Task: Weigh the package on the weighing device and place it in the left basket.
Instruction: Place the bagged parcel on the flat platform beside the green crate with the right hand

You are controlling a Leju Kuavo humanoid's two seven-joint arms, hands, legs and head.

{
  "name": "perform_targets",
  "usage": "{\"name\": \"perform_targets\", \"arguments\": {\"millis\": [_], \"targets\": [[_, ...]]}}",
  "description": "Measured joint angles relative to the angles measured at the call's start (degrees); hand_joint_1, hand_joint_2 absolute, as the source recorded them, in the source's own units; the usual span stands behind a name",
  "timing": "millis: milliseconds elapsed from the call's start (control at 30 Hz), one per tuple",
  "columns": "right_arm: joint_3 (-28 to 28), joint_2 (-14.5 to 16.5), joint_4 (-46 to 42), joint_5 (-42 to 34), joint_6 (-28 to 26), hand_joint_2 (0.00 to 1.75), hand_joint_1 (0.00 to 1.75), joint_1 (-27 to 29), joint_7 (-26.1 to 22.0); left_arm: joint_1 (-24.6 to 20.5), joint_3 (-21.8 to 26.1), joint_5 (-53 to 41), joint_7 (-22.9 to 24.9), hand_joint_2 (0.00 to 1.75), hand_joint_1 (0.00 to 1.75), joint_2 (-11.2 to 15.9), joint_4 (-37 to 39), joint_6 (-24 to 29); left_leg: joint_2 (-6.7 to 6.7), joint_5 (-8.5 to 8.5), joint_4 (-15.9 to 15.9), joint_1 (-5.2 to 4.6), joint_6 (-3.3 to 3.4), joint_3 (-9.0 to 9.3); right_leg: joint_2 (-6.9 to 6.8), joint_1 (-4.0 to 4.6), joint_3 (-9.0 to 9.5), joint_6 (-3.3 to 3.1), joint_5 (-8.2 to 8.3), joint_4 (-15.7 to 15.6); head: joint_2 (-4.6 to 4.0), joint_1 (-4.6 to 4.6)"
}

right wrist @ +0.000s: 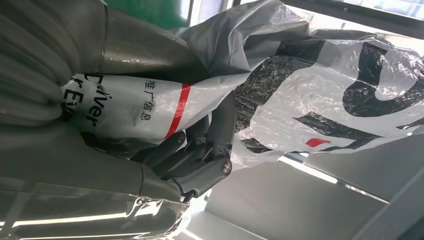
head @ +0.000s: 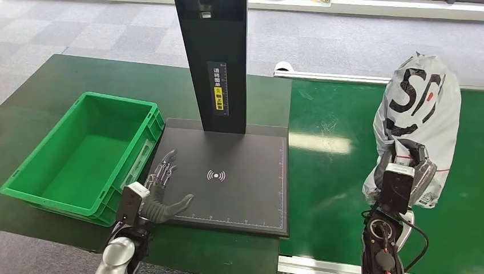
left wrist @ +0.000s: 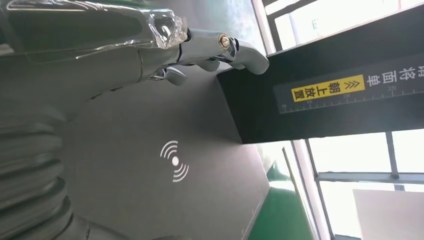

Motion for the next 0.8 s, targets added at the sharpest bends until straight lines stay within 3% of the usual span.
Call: {"name": "perform_targets", "arguments": {"millis": [600,700,800], "targets": [[0.1,1.4,-6.2,0.2,0.4,1.75,1.75,1.7,0.0,-0.5,-0.3,-1.0,0.0,1.75,0.0,0.0,0.1,1.0,0.02,0.0,0.0,0.0,0.0,0.0,0.0,0.0,-0.01,0.0,0.0,0.0,-0.01,0.0],[1.1,1.5,-6.6,0.5,3.8,1.75,1.75,1.9,0.6,-0.5,-0.3,-1.8,0.0,1.75,0.0,0.0,0.1,1.6,0.04,0.0,0.0,0.0,0.0,0.0,0.01,0.0,-0.01,0.0,0.0,0.0,0.01,0.0],[3.5,1.5,-7.3,-1.8,11.9,1.75,1.75,2.2,1.4,-0.6,-0.4,-2.0,-0.2,1.75,0.0,0.0,0.3,1.8,0.07,0.0,0.0,0.0,0.0,0.01,0.02,0.0,-0.01,0.0,0.0,0.0,0.01,0.01]]}}
